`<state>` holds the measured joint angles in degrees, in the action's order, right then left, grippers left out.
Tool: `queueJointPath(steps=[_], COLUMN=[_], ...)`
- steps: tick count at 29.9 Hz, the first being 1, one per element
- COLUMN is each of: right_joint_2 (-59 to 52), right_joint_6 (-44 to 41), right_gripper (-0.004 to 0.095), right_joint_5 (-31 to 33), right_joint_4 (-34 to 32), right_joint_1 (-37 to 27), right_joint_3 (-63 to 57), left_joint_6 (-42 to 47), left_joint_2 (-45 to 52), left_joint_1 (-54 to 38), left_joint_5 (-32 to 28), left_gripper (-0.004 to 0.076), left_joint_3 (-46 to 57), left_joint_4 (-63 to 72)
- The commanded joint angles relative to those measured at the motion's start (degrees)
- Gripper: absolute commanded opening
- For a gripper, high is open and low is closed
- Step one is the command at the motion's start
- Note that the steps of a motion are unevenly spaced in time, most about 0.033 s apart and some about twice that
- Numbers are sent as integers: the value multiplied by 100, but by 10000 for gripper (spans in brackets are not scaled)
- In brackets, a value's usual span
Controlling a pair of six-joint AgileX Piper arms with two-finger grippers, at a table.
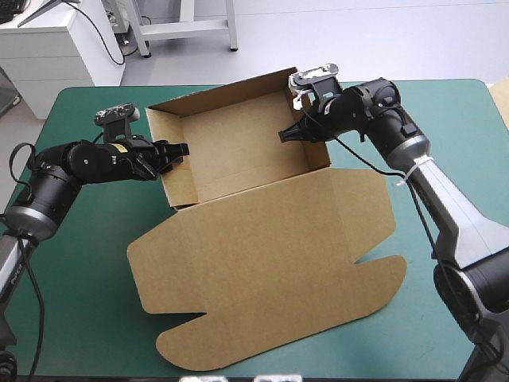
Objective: Fold the box
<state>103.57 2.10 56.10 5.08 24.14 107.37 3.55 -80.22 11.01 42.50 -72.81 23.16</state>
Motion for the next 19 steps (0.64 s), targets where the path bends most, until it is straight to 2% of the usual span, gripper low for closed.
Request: queueJointPath(steps=[1, 11, 15, 19], right_joint_2=[-346, -346, -346, -346], right_joint_6=[89, -23, -275, -516], right_gripper=[-13, -14, -14, -15], right_joint_5=[-150, 30, 346, 751], right_joint_4=[448, 399, 24, -353], right_joint_1=[71, 71, 71, 71], right_joint_3=[171, 171, 171, 171], left_joint_6=[-53, -79, -68, -68], left_joint_2=[176, 176, 149, -30], left_joint_1=[53, 61, 61, 95], left_joint_5=[-446, -346, -45, 480], left_gripper=[8, -8, -8, -8], left_joint_3=[-179, -179, -307, -914], left_joint_4=[333, 192, -202, -550])
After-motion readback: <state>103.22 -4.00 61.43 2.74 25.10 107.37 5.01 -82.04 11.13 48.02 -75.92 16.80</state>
